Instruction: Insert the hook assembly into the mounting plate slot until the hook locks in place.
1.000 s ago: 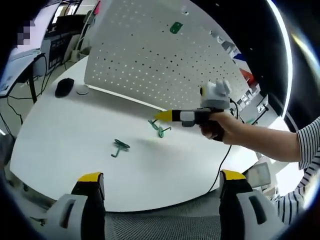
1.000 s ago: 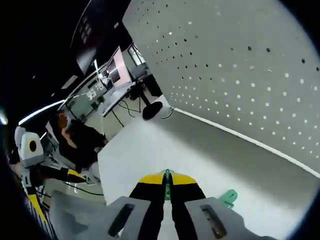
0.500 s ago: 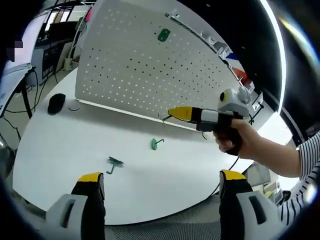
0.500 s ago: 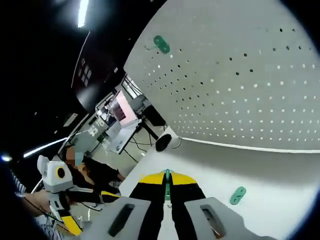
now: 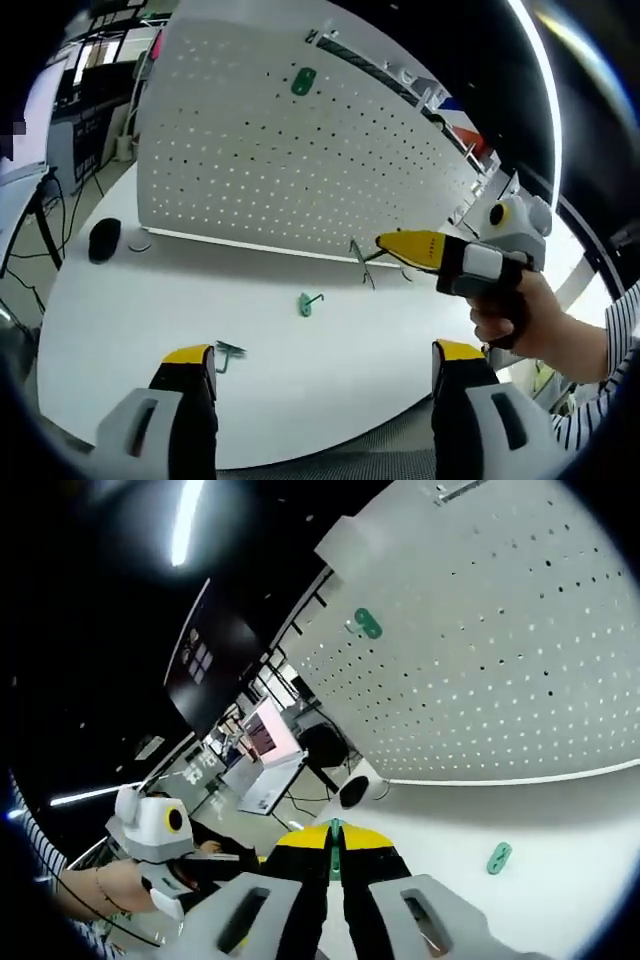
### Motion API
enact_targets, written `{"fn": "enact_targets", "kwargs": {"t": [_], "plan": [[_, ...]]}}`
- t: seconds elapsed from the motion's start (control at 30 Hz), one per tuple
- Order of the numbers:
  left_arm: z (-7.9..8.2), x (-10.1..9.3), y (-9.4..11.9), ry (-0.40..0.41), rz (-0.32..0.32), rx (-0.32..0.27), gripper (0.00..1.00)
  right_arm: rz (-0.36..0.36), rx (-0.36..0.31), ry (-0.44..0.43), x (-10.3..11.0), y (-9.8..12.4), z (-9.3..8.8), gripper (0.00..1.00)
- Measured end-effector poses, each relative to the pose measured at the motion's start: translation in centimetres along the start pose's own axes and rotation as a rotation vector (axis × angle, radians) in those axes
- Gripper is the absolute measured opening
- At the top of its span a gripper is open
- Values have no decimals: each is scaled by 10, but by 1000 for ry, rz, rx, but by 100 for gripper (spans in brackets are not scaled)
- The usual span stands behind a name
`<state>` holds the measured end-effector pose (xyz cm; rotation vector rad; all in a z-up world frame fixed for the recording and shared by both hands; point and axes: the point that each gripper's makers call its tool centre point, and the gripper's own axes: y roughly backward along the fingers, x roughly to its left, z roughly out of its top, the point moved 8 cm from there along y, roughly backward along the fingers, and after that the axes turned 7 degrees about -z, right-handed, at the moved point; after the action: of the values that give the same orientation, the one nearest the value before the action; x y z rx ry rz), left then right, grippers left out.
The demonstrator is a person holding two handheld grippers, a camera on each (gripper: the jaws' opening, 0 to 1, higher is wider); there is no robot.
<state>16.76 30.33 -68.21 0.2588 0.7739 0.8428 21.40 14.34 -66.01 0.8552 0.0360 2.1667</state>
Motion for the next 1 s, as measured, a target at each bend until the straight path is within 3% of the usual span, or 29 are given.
{"fn": "enact_targets", "kwargs": {"t": [0.23, 0.47, 0.6, 0.87, 1.0], "plan": [[6, -9, -6, -16, -19, -7, 85, 3, -29, 5, 14, 14, -12, 0], [14, -16, -10, -29, -51, -15, 73, -6, -70, 1, 16, 25, -18, 0], [14, -22, -12, -26, -82, -7, 59, -10, -91, 3, 16, 30, -19, 0], [14, -30, -16, -5, -115, -11, 50, -11, -128, -6, 18, 35, -16, 0], [17, -32, -17, -17, -116, -22, 51, -4, -141, 5, 21, 35, -15, 0]]}}
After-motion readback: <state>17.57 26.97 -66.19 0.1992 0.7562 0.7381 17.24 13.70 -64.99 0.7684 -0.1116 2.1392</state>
